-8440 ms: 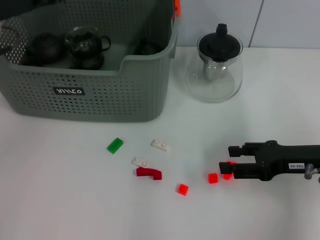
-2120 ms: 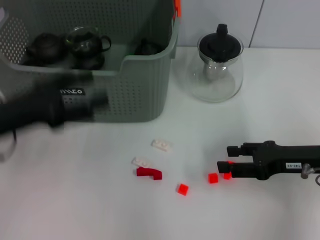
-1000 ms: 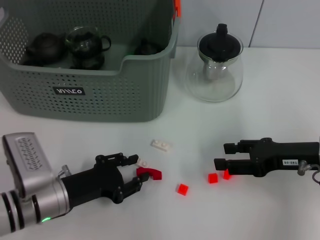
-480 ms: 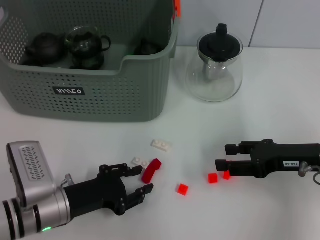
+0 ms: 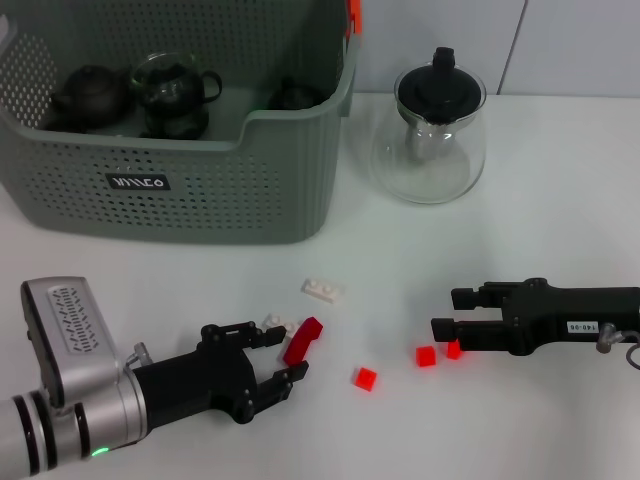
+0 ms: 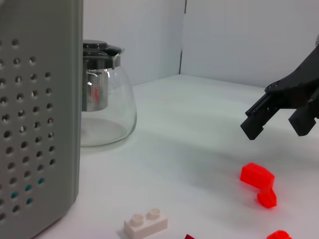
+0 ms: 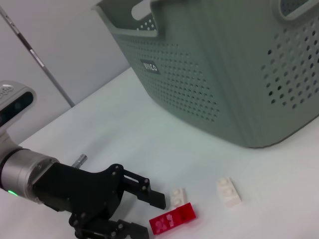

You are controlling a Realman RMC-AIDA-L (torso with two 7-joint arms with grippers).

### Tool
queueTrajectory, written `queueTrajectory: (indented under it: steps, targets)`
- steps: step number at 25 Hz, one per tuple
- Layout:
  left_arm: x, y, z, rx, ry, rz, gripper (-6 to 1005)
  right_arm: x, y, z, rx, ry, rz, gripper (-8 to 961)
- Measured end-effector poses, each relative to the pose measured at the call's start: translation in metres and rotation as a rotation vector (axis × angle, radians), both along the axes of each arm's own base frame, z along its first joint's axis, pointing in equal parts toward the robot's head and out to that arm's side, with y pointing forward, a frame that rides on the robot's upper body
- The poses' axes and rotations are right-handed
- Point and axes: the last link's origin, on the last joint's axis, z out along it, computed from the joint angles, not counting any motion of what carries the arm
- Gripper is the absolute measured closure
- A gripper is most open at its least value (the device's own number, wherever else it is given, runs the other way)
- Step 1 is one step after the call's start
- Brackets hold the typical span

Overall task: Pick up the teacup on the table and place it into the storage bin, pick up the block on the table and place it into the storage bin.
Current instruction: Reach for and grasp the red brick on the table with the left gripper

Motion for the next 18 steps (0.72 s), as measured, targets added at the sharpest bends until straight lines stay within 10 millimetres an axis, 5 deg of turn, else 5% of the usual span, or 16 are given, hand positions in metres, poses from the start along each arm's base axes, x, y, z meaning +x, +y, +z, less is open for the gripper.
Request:
queueTrajectory:
  steps: [18]
  targets:
    - [-0.003,0.011,0.005,0.051,0.009,0.038,516,0.0,0.0,0.0,-0.002,0.003,-0.005,217]
